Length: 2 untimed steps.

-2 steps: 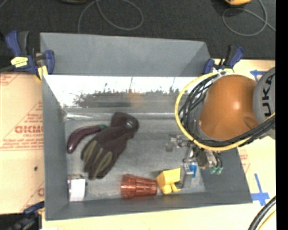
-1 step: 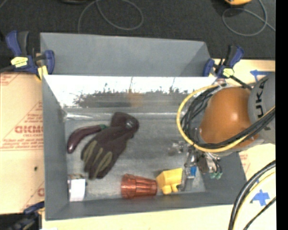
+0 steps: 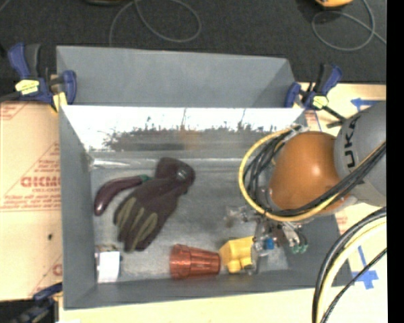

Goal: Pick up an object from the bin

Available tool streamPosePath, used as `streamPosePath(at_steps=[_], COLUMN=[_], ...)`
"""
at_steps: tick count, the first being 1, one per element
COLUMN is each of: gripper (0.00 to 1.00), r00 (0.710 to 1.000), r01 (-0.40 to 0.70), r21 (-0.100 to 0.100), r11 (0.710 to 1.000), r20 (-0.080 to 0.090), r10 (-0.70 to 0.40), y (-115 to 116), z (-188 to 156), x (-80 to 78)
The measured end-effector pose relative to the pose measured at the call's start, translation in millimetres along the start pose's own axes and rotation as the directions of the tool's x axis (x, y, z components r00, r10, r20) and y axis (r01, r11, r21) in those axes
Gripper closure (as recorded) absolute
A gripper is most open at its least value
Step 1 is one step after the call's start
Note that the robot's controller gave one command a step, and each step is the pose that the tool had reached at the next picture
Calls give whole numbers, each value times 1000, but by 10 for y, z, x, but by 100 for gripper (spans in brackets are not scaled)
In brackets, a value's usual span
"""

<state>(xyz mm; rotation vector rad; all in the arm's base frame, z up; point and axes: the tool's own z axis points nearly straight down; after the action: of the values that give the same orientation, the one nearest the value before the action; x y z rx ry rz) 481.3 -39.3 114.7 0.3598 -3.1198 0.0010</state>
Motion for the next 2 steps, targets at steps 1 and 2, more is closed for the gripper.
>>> streamPosePath(at_steps=[1,2], gripper=[100,100], r00=[999,999], r01=[-15,-14], r21=[10,10], r11=[1000,1000], r20=[34,34], r10=[14,13], y=[258,258], z=[413,413], x=[-29,-28])
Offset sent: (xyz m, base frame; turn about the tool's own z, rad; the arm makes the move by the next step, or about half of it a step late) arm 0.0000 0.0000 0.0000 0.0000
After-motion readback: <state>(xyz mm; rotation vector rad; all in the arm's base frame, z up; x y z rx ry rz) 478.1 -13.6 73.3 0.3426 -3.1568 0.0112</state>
